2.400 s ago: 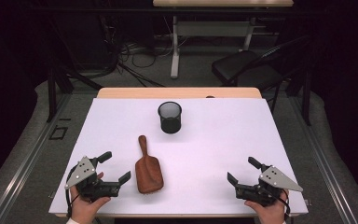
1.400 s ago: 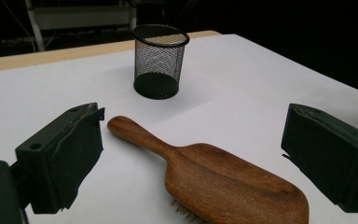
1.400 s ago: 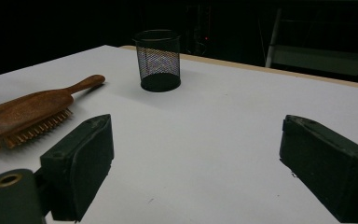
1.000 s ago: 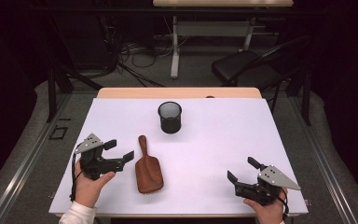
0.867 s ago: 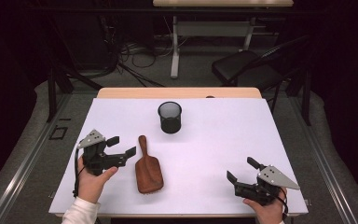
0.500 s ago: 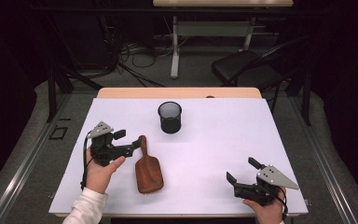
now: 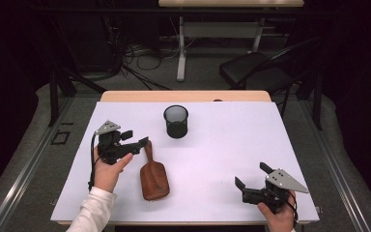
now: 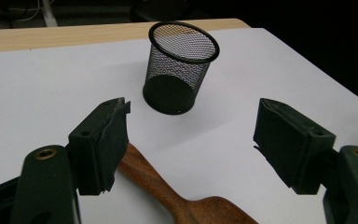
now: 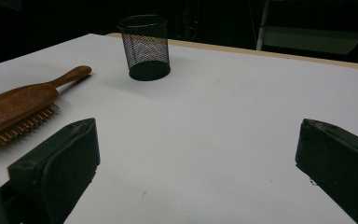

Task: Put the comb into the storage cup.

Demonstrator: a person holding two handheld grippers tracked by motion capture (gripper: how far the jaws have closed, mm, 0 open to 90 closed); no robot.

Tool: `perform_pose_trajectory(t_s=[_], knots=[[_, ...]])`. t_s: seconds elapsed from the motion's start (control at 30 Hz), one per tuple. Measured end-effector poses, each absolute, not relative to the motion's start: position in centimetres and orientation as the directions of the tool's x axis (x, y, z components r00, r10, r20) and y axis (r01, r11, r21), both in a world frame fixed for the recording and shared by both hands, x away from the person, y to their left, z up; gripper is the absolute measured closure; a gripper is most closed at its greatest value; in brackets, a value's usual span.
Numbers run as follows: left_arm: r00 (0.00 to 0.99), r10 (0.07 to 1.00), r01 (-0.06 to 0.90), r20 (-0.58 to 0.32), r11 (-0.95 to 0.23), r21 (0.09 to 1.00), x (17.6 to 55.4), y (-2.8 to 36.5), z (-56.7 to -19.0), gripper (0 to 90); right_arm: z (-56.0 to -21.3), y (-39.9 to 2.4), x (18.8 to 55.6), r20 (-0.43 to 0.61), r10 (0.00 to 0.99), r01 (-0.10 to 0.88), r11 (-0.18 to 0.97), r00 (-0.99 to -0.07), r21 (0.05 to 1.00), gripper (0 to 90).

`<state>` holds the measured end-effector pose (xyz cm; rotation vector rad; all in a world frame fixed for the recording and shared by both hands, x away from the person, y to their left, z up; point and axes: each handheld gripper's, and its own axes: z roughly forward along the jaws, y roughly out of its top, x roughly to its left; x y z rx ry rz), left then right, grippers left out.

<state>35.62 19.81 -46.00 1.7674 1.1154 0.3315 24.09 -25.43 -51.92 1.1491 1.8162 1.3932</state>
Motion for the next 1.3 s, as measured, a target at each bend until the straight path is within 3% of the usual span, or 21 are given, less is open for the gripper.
perform_pose_trajectory(t_s=[0.53,0.9,1.13,1.3], knots=[[0.515,0.821,0.555,-0.245,-0.103,0.825,37.3,18.5,-46.7,41.9,-51.9,-25.5,24.2,0.067,0.883,0.307,0.089,-0.465,0.947,0.0],[0.495,0.830,0.584,-0.257,-0.099,0.806,38.3,18.2,-48.0,45.9,-52.1,-25.4,24.3,0.051,0.881,0.309,0.111,-0.471,0.944,0.0],[0.503,0.832,0.612,-0.236,-0.150,0.777,39.0,17.6,-49.4,48.7,-52.2,-25.5,24.4,0.045,0.885,0.317,0.119,-0.464,0.941,0.0],[0.523,0.822,0.630,-0.224,-0.196,0.751,39.2,16.8,-50.3,56.7,-52.3,-25.4,24.4,0.047,0.884,0.318,0.117,-0.465,0.941,0.0]])
